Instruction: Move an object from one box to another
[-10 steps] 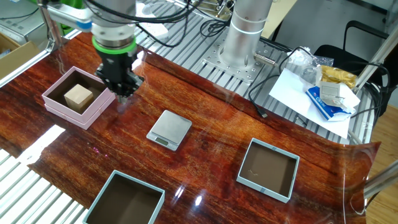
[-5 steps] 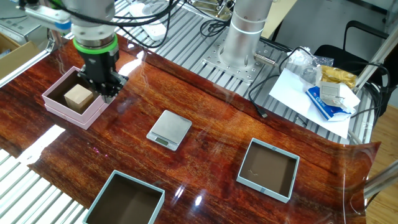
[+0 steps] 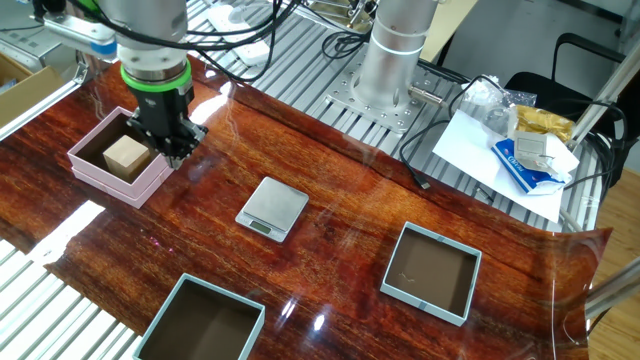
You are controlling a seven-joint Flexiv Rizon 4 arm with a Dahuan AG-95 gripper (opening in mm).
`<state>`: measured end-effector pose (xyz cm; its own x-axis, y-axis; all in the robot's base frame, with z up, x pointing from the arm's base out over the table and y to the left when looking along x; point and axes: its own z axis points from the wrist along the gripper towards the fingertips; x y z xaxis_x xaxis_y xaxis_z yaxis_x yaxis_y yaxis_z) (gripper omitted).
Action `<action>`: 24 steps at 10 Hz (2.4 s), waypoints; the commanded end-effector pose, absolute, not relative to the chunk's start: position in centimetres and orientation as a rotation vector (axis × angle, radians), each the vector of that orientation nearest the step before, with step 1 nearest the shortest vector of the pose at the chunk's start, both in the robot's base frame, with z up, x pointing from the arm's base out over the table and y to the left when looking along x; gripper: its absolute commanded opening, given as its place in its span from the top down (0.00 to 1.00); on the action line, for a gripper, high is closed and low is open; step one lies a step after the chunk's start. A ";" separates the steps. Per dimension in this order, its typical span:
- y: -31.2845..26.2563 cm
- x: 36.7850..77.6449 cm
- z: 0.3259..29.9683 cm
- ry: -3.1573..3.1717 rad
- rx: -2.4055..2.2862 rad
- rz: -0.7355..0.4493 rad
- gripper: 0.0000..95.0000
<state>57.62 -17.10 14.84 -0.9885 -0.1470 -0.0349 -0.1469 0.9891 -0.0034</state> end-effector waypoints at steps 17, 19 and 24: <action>-17.0 57.6 14.8 3.099 -0.058 -0.024 1.00; -17.0 57.6 14.8 3.094 -0.070 -0.022 1.00; -17.0 57.6 14.8 3.077 -0.058 -0.057 1.00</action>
